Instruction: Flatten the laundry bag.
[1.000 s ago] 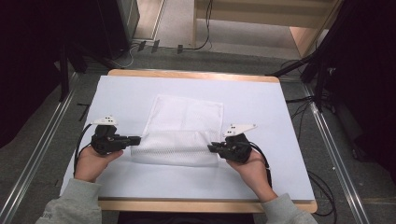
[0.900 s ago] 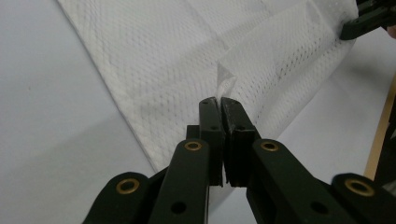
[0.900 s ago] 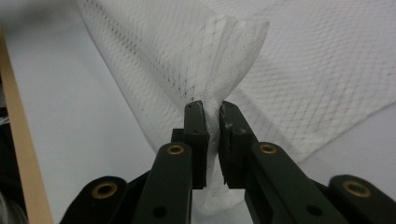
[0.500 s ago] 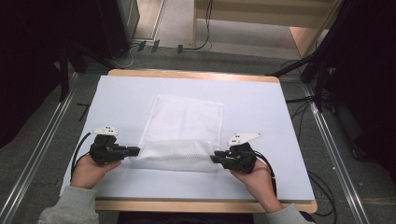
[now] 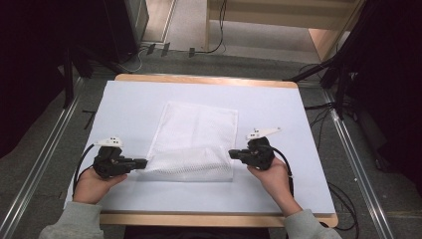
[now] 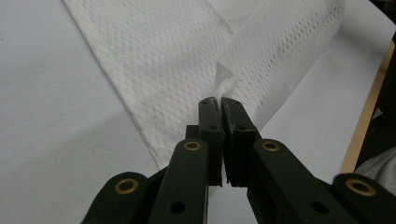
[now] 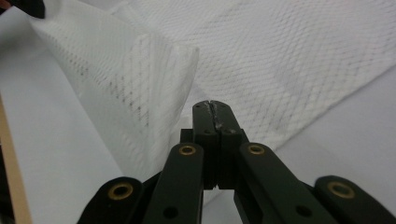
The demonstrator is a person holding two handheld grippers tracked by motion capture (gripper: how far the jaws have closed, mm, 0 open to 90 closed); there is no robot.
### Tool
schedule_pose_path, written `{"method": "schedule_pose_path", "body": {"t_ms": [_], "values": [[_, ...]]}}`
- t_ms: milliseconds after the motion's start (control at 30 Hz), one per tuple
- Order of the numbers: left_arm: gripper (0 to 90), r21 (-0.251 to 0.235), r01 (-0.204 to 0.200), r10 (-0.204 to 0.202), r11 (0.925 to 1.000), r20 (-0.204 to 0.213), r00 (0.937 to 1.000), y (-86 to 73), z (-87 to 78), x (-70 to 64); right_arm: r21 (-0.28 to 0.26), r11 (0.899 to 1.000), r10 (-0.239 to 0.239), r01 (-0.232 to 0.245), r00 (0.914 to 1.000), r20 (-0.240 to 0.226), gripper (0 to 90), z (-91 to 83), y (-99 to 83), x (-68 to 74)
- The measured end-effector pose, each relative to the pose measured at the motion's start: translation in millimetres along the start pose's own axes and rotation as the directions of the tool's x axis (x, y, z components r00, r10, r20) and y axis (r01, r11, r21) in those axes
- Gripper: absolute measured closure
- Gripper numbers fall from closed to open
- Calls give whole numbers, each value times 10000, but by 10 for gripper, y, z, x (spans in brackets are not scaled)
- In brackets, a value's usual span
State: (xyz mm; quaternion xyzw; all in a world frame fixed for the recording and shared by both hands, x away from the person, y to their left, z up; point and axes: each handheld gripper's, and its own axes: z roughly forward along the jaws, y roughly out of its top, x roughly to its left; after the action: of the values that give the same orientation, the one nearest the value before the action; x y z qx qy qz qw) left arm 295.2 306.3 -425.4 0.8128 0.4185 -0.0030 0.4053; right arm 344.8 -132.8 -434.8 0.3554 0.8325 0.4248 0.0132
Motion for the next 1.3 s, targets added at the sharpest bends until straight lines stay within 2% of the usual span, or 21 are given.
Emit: {"method": "schedule_pose_path", "body": {"t_ms": [100, 233, 333, 467, 600, 667, 833, 967, 1067, 1200, 1300], "values": [[885, -79, 112, -112, 9999, 49, 9999, -12, -1, 3, 199, 9995, -240, 241, 9997, -78, 900, 140, 53, -3], [880, -65, 134, -134, 9999, 96, 9999, -21, -14, -8, 354, 9993, -93, 115, 9980, -630, 900, 261, 88, 19], [836, -52, 119, -118, 9999, 183, 9998, -32, -28, -1, 348, 9993, -114, 149, 9951, -978, 900, 246, 60, 82], [709, -478, 348, -322, 9983, 529, 9981, -19, -94, 27, 285, 9990, -304, 339, 9927, -1169, 900, 195, -4, 178], [653, -741, 304, -274, 9968, 408, 9988, 12, -165, 44, 397, 9977, -486, 543, 9898, -1342, 900, 162, -65, 273], [643, -862, 430, -397, 9953, 402, 9984, 30, -177, 62, 405, 9975, -514, 577, 9886, -1418, 900, 156, -80, 318], [633, -747, 526, -513, 9958, 188, 9985, 61, -153, 95, 531, 9947, -798, 876, 9878, -1335, 899, 148, -124, 419], [611, -828, 472, -464, 9954, 116, 9989, 110, -155, 119, 532, 9955, -710, 785, 9889, -1302, 898, 100, -157, 444], [582, -1052, 565, -547, 9928, 200, 9983, 139, -190, 154, 478, 9963, -645, 717, 9882, -1388, 895, 70, -200, 481], [573, -1479, 771, -735, 9860, 298, 9968, 171, -240, 202, 522, 9947, -807, 886, 9871, -1383, 892, 51, -238, 557], [581, -1108, 729, -727, 9912, 61, 9973, 203, -166, 206, 434, 9940, -944, 1002, 9884, -1187, 885, 37, -249, 565]]}}
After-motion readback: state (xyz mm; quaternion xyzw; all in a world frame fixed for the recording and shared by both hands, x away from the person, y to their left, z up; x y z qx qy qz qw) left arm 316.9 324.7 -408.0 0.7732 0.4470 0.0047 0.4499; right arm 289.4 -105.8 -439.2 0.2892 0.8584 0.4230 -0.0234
